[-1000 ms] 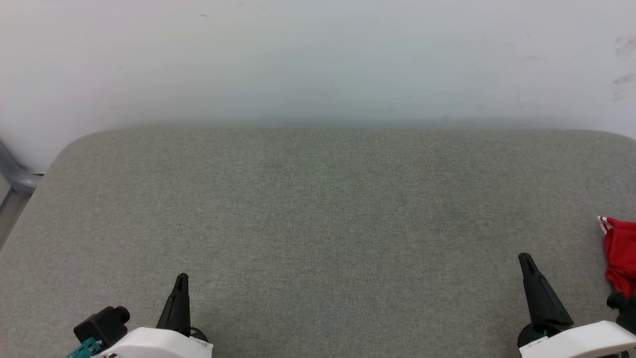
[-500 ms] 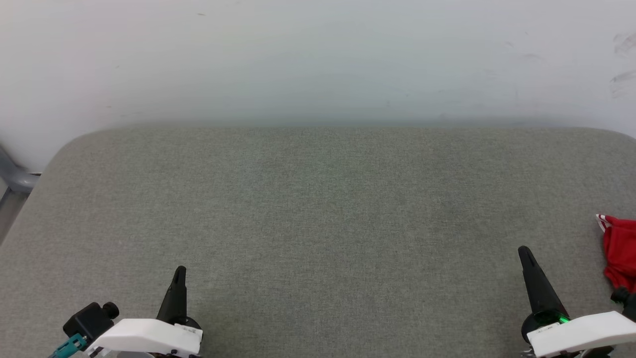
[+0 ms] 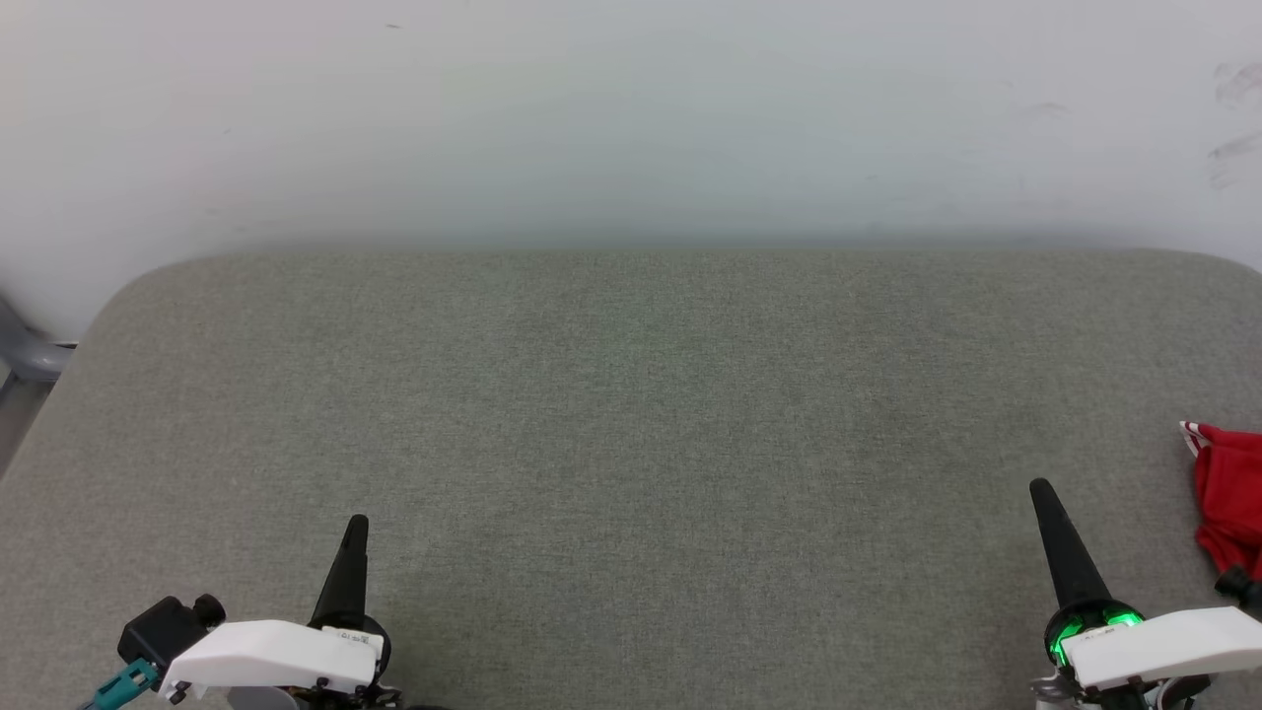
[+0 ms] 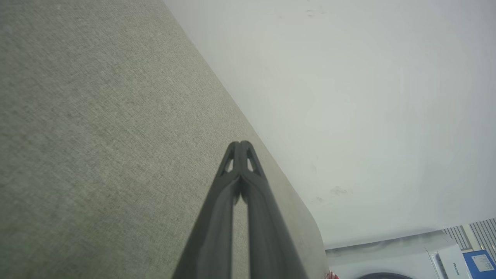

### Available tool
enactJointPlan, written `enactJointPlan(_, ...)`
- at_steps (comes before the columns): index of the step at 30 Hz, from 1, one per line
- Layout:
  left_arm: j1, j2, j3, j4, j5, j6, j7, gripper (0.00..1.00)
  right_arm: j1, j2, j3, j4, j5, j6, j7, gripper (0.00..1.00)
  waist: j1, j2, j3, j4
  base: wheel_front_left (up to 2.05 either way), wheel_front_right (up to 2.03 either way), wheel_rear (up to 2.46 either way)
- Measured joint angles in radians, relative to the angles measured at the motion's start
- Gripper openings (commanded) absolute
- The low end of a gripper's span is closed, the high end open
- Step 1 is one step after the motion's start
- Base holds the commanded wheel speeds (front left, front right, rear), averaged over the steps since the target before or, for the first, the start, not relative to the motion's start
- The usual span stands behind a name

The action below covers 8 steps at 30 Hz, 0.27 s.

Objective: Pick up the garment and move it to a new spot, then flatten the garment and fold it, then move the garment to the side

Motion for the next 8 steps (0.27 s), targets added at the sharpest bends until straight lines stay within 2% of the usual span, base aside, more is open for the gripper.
enactJointPlan(8, -0.011, -0.001, 0.009, 0.004, -0.085, -0.003, 0.023, 0.0, -0.021, -0.001, -0.003, 0.026, 0.086, 0.0, 0.009, 0.0, 0.0, 0.0, 0.002, -0.002, 0.0, 0.0, 0.0)
